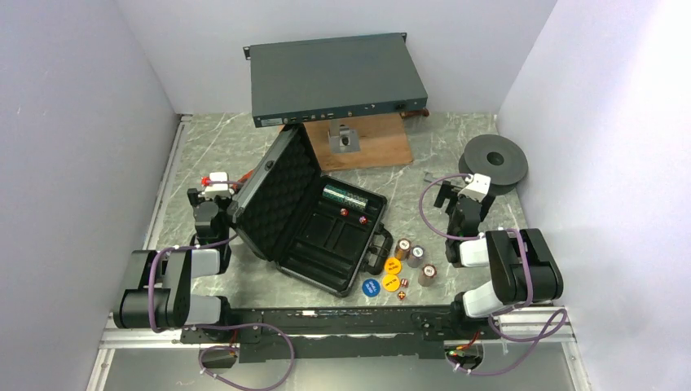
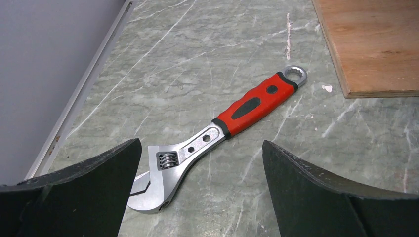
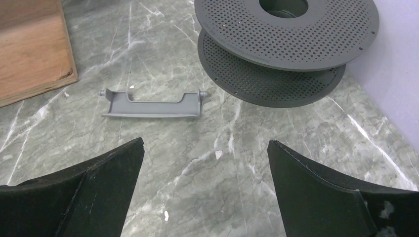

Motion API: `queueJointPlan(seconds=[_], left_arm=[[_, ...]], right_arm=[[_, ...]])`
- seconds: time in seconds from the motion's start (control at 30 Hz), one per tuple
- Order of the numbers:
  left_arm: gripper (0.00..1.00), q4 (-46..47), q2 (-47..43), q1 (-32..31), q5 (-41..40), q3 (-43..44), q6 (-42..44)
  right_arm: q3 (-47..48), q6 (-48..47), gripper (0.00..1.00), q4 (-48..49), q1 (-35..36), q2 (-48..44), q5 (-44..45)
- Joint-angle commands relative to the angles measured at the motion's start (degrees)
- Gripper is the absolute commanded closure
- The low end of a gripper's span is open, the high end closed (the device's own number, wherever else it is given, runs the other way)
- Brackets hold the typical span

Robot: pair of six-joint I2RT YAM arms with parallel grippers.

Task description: Pack up texas hold em set

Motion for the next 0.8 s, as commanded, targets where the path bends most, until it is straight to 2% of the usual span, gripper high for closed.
queueJointPlan(seconds=[0.0,0.3,0.43,0.5,0.63,0.77], left_arm=[[0.0,1.83,-0.13,-0.36,0.81,1.02,0.36],[0.0,2.59,-0.12,-0.36,0.4,0.62,0.25],[0.0,4.01,-3.11,-0.36,-4.91,-1.32,-1.9],[0.0,0.68,-5.96,-0.36,-6.99,-1.06,-2.68],[0.0,-14.52,-13.62,-0.36,-10.28,2.89,-2.37],[0.0,-23.54,-22.87,-0.36,-12.08,4.01,-4.96]], right_arm=[[0.13,-0.07,0.0,3.45,-0.2,-0.05,-0.44],[0.32,-0.01,0.0,3.2,-0.18,-0.04,-0.51],[0.08,-0.16,0.0,3.66,-0.2,-0.21,-0.09],[0.43,-0.06,0.0,3.27,-0.01,-1.27,1.95],[4.42,-0.54,0.0,-10.24,1.04,-7.76,3.47],[8.63,0.93,0.0,-18.8,1.48,-16.09,3.39]])
